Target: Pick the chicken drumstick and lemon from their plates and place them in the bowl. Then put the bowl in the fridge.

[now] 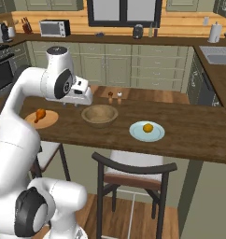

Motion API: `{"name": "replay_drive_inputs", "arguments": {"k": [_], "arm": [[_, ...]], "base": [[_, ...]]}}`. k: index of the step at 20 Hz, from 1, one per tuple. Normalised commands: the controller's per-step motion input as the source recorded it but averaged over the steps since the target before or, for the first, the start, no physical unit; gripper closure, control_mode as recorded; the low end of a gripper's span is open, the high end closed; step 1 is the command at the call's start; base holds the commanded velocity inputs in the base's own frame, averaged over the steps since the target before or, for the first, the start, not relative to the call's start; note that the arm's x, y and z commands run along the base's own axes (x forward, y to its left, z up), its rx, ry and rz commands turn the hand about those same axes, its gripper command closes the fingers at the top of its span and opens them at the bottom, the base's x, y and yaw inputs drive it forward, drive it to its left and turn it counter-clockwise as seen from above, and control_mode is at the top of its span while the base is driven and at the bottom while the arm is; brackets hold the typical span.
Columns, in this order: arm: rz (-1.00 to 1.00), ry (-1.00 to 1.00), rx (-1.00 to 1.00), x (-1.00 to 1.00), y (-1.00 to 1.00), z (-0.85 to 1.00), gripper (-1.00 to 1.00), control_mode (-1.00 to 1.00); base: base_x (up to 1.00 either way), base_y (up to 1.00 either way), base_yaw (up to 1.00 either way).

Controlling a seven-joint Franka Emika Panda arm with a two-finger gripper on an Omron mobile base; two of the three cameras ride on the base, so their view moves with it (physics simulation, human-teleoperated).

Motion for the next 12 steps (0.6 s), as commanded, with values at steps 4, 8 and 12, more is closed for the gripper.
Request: {"name": "replay_drive_inputs", "arguments": {"k": [4, 8, 12], "arm": [[0.0, 0.02, 0.0, -0.19, 0.19, -0.05, -1.0, -1.0], [-0.01, 0.02, 0.0, -0.05, 0.96, -0.16, -1.0, -1.0], [0.0, 0.05, 0.0, 0.22, 1.0, -0.17, -1.0, -1.0]], "base": [[0.0, 0.0, 0.0], [0.0, 0.0, 0.0], [0.0, 0.0, 0.0]]}}
